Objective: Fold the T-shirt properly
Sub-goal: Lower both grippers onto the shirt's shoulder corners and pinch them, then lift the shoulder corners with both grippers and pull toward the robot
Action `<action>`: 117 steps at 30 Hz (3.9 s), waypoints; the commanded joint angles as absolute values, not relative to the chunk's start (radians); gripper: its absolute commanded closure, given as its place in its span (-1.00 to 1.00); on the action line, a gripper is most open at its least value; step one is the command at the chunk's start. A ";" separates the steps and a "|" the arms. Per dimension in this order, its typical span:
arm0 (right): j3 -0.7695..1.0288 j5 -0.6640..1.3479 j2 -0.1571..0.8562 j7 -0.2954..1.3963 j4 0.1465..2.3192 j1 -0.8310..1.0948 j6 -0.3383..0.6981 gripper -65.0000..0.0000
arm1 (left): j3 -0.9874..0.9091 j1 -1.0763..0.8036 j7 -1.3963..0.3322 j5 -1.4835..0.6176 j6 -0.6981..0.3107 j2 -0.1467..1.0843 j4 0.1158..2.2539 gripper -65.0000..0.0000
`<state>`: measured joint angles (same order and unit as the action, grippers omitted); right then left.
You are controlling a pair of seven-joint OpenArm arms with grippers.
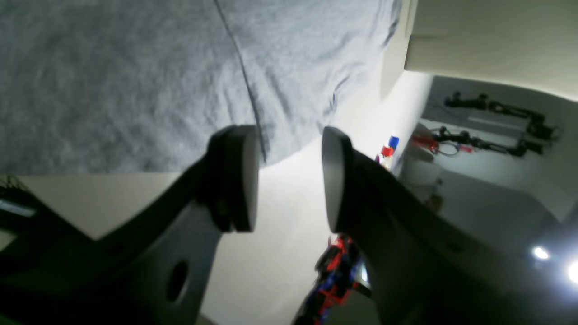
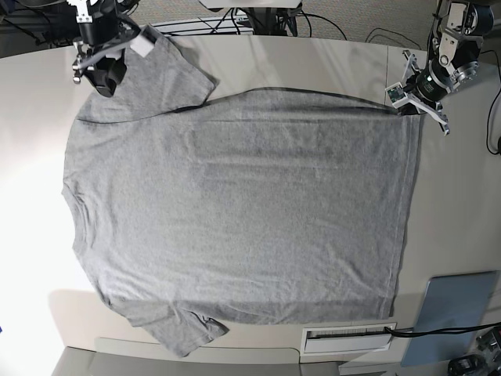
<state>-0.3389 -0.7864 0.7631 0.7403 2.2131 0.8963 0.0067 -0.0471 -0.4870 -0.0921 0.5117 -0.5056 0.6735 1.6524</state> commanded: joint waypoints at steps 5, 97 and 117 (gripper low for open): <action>-0.313 -0.751 0.830 0.698 2.170 0.879 0.110 0.29 | -0.042 -0.504 -0.158 0.540 -0.559 0.679 1.634 1.00; -0.483 -0.897 0.853 0.839 2.074 1.184 -0.154 1.00 | -0.234 -0.924 -0.300 0.356 -0.516 0.715 1.940 1.00; -0.443 -0.925 0.839 0.838 2.135 0.876 -0.236 1.00 | -0.234 -0.740 -0.345 0.200 -0.280 0.715 2.035 1.00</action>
<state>-0.4492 -0.9058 0.8280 0.8352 2.1208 0.8726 -0.2161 -0.2249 -0.7349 -0.3511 0.1974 -0.2989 0.7010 2.0254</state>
